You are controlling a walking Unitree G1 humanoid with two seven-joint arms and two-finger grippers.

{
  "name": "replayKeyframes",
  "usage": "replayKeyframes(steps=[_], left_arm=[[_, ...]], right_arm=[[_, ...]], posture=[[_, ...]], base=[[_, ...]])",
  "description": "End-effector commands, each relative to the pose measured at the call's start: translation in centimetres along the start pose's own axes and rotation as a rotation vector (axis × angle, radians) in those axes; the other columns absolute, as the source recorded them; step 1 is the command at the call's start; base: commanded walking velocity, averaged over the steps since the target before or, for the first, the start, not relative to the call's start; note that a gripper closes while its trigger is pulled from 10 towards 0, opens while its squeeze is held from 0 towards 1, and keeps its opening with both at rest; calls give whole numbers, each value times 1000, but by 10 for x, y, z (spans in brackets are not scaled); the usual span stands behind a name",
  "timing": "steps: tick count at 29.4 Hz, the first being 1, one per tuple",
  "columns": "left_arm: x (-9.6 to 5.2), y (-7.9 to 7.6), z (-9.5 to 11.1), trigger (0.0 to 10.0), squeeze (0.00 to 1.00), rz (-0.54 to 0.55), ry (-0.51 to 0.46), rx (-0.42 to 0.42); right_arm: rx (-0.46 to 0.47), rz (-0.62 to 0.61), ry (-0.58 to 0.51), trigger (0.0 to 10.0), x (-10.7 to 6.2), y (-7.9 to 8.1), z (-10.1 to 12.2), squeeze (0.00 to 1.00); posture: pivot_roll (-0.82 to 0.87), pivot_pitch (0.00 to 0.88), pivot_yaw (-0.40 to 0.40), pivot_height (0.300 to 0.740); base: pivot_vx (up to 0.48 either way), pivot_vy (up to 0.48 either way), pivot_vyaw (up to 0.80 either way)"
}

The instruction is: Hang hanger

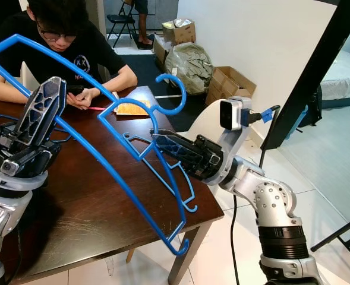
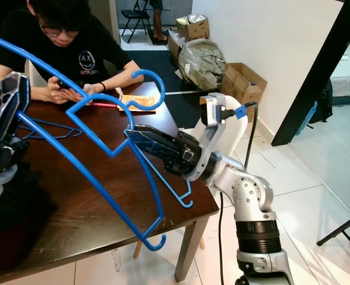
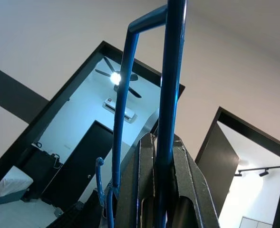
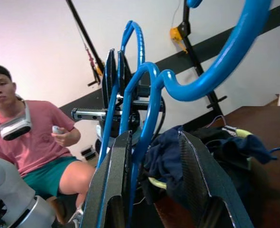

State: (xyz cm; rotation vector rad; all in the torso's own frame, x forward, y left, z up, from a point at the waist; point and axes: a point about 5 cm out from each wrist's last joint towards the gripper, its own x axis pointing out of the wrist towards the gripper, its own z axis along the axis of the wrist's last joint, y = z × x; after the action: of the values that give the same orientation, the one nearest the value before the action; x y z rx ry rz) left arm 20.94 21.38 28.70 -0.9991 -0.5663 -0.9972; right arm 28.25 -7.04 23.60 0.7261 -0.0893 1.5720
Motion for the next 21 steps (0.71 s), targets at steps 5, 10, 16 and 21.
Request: replayKeyframes(steps=[5,10,16,21], left_arm=[[-1,-3,-2,0,0,-28,29,-21],[3,-5,-7,0,0,-28,55,-14],[11,-9,-23,0,0,-20,122,2],[17,-10,-30,0,0,-20,132,-4]], right_arm=[[28,57,16,10000,7,7,-4,0],[48,95,36,10000,12,11,-8,0],[64,119,72,10000,16,15,-15,0],[74,131,78,6275,16,16,-16,0]], posture=[[160,0,-76,740],[158,0,-76,740],[156,0,-74,740],[157,0,-75,740]], base=[[0,0,0],[0,0,0],[0,0,0],[0,0,0]])
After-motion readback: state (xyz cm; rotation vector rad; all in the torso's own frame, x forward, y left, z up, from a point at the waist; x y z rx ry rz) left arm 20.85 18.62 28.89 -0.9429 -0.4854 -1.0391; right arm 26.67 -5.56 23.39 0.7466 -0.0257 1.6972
